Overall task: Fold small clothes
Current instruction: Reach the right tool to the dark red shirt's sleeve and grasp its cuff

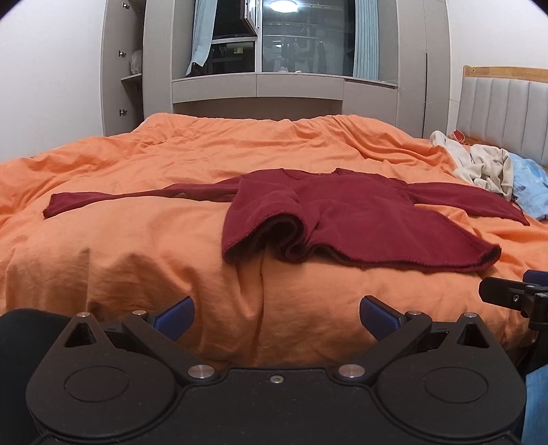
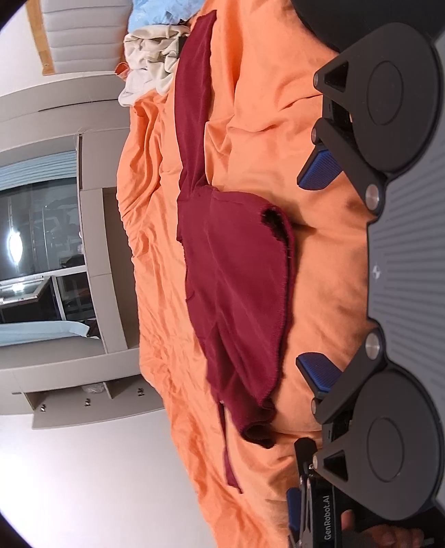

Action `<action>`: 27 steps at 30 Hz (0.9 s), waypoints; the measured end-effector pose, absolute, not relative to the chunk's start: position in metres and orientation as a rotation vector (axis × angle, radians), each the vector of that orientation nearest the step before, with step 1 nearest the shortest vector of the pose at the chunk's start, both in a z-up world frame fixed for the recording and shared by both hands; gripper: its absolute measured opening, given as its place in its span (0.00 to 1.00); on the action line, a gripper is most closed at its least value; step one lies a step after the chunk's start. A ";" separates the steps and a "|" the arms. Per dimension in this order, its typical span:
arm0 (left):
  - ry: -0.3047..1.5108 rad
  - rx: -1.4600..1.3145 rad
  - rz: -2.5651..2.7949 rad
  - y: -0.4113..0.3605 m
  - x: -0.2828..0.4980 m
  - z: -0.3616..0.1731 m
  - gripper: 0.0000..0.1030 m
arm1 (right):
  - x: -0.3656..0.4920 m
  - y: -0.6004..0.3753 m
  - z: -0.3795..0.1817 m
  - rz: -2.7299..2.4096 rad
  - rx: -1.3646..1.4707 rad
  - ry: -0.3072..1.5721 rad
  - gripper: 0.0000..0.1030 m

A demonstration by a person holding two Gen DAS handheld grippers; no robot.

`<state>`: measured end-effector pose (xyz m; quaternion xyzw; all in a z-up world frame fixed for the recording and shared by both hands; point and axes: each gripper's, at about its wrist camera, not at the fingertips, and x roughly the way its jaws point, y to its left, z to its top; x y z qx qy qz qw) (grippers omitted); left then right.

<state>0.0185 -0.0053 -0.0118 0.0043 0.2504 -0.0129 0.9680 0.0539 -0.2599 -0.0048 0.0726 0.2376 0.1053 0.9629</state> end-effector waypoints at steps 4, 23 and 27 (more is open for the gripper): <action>0.501 -0.022 -0.079 -0.010 0.036 0.003 0.99 | 0.072 -0.273 0.007 0.218 0.187 0.457 1.00; 0.502 0.103 -0.265 -0.096 0.225 0.051 0.99 | 0.244 -0.419 0.016 -0.033 0.445 0.443 1.00; 0.540 0.126 -0.297 -0.111 0.269 0.031 0.99 | 0.286 -0.461 0.002 -0.143 0.521 0.470 1.00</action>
